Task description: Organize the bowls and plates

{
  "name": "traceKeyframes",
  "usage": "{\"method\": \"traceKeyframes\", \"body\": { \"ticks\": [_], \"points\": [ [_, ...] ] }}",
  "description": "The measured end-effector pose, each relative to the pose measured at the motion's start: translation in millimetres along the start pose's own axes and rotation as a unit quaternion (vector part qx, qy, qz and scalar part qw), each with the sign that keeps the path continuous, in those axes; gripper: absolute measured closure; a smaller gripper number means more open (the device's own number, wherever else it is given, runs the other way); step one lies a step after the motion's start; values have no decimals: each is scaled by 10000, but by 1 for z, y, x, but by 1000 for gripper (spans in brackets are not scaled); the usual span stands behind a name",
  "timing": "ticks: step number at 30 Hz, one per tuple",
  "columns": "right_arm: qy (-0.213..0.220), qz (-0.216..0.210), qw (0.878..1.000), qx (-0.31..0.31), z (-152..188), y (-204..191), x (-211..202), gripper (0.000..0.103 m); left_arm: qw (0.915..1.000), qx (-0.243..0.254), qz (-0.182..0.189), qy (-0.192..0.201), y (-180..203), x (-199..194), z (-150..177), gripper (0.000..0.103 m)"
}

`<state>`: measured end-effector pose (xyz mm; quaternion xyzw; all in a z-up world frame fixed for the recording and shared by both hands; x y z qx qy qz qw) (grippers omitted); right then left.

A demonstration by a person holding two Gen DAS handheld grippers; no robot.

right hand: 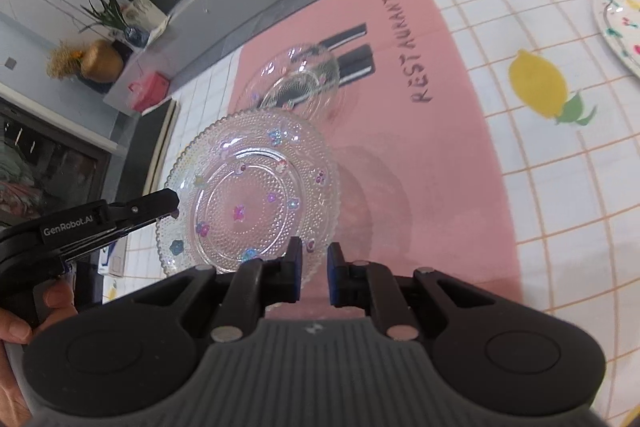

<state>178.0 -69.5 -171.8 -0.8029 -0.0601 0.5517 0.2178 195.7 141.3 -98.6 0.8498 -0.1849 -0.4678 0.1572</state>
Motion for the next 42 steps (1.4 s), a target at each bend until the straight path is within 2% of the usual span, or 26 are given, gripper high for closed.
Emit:
{"method": "traceKeyframes", "body": {
  "ticks": [11,21,31,42],
  "points": [
    [359,-107,9986,363,-1,54,-59,92,9987,378,232,238,79,-12,10,94],
    [371,169,9976,560,21,118,-90,93,9984,374,420,95,132,-3,57,94],
    [234,617,9951,733,52,175,-100,93,9979,106,573,-281,155,26,107,94],
    [-91,1010,9923,709,76,204,-77,95,9971,-193,337,-648,146,52,162,94]
  ]
}}
Point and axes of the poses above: each gripper's, at about its wrist camera, not at the fingertips, and x roughly the way its jaws point, y to its right, z to its underside, the point moved 5 cm from there along x, roughly the way its jaws point, and after that the axes turned 11 degrees about z, right-handed, at the moved point
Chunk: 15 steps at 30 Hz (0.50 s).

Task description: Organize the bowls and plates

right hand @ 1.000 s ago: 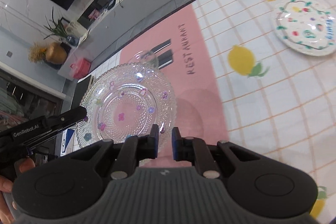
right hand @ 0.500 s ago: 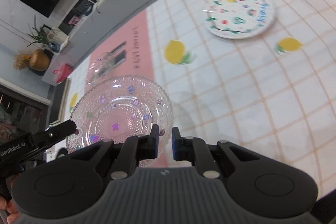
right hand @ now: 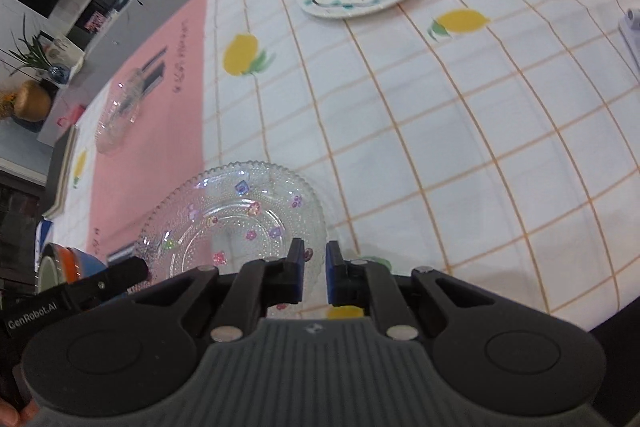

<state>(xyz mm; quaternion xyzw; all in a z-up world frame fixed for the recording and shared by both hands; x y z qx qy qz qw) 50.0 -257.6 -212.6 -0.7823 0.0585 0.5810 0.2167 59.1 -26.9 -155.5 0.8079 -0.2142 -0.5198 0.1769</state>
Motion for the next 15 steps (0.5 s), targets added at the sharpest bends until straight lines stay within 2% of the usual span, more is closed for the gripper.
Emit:
{"method": "traceKeyframes", "body": {
  "ticks": [7,15],
  "points": [
    [64,172,9996,-213,3,-6,0,95,9996,-78,-230,-121,-8,6,21,94],
    [-9,102,9997,-218,11,-12,4,95,9989,-189,-402,-143,-18,4,26,94]
  ]
}}
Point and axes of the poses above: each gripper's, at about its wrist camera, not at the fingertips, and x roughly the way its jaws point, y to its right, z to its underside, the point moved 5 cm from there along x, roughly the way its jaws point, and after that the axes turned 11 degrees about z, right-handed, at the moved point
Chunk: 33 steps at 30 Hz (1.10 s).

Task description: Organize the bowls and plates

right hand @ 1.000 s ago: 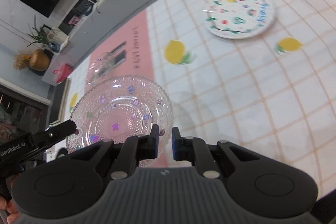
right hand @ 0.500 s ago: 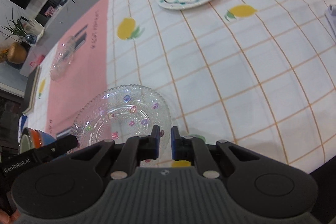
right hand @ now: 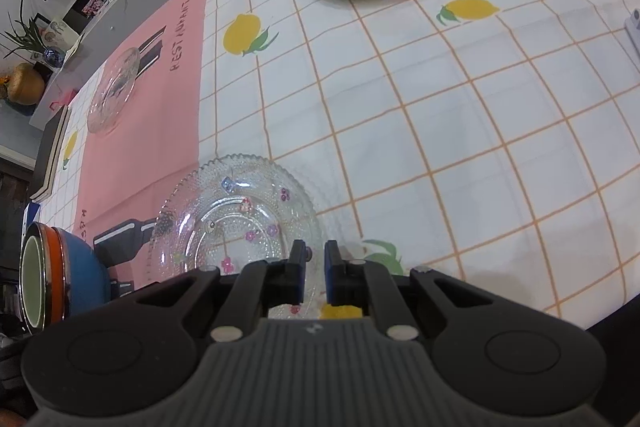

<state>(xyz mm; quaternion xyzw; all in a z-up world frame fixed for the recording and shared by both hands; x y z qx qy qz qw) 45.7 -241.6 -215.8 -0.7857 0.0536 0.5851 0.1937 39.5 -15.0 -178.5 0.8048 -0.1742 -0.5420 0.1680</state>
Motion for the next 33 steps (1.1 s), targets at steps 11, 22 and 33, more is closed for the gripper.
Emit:
{"method": "traceKeyframes", "body": {
  "ticks": [11,22,33],
  "points": [
    [96,135,9998,-56,-4,-5,0,95,10000,13,-36,-6,1,6,0,93],
    [249,204,9995,-34,-7,-5,-7,85,9997,227,99,27,4,-1,-5,82],
    [693,173,9968,-363,-22,-32,-31,72,9974,524,294,391,22,-38,-35,79]
  ]
}}
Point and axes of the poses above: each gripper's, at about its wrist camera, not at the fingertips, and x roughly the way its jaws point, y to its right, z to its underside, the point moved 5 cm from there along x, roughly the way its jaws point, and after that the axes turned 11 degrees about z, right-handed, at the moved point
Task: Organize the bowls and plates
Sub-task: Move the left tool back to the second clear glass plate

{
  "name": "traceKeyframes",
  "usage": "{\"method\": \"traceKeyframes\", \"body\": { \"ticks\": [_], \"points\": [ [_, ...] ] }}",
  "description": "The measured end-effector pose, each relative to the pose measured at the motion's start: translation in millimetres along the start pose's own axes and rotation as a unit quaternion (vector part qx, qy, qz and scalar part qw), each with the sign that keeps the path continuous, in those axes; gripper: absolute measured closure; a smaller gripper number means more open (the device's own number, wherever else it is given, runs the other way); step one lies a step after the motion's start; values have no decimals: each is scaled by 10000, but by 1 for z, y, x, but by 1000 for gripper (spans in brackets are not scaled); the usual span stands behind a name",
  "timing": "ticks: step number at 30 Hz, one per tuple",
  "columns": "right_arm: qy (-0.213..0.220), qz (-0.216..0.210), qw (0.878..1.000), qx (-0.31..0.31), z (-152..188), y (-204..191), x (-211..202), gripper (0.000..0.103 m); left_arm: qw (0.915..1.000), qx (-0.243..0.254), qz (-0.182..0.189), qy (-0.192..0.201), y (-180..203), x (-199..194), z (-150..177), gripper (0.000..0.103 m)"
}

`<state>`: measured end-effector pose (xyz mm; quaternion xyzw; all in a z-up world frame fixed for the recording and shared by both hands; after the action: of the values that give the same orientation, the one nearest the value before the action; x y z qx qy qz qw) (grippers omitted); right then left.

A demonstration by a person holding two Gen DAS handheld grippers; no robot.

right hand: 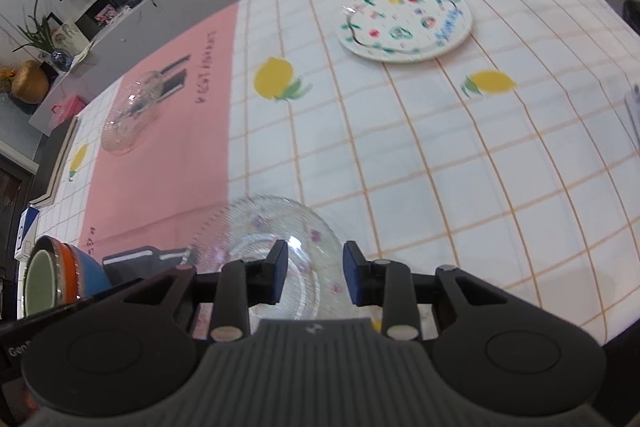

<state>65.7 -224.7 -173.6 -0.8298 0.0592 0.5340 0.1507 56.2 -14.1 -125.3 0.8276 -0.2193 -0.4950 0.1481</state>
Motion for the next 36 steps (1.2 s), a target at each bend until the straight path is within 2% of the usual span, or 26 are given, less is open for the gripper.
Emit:
{"method": "traceKeyframes", "body": {
  "ticks": [9,19,29,36],
  "points": [
    [119,-202,9993,-296,-23,-43,-8,71,9994,300,-153,107,-2,-24,-37,79],
    [254,-468,9966,-621,-54,-102,-10,68,9964,527,-574,321,-34,-57,-95,79],
    [91,-608,9948,-818,-77,-151,16,67,9932,736,-871,236,-79,-70,-149,79],
    [-13,-720,9949,-701,-95,-173,47,67,9947,670,-722,281,-117,-61,-180,76]
  ]
}}
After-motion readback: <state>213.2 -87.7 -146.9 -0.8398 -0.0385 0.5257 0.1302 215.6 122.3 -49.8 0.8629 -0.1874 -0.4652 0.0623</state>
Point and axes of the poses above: each gripper's, at about its wrist camera, not at the fingertips, and x roughly the way its jaws point, y to its right, z to its underside, the point moved 5 cm from there along x, roughly the way its jaws point, and after that the axes turned 11 degrees about z, right-handed, at the moved point
